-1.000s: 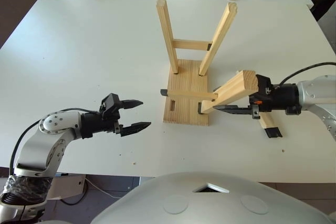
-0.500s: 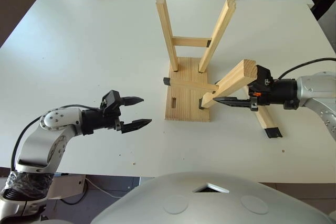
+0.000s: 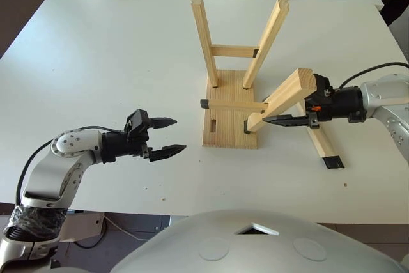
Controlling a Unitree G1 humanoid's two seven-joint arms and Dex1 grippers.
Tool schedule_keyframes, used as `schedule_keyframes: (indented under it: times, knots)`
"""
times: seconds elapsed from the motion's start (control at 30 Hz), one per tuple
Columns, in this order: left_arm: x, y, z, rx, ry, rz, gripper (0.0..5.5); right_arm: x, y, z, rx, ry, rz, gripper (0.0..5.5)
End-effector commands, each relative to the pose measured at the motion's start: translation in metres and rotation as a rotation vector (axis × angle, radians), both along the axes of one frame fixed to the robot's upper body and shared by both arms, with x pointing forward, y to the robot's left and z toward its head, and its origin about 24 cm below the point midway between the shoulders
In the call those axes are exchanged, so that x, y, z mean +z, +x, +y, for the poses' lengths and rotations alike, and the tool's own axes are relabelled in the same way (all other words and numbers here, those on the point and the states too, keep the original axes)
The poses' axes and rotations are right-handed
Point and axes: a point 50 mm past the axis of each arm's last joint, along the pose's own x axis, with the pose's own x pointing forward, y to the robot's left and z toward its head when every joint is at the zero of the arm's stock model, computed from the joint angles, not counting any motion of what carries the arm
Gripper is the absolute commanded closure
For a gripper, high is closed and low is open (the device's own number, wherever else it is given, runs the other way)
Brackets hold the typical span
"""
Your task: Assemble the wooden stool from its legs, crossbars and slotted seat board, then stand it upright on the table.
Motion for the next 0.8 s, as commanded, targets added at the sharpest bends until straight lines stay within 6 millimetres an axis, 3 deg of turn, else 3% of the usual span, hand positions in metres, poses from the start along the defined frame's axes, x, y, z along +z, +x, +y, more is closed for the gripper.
schedule_keyframes:
  times: [0.03, 0.53, 0.8]
  knots:
    - [0.003, 0.003, -0.001, -0.028, 0.009, 0.000, 1.26, -0.012, -0.002, 0.005, 0.031, -0.022, 0.052, 3.48]
    - [0.007, 0.014, -0.003, -0.089, 0.023, 0.008, 1.26, -0.042, -0.001, -0.004, 0.045, -0.059, 0.167, 3.48]
    - [0.011, 0.019, -0.006, -0.137, 0.030, 0.011, 1.26, -0.060, -0.015, 0.004, 0.087, -0.066, 0.218, 3.48]
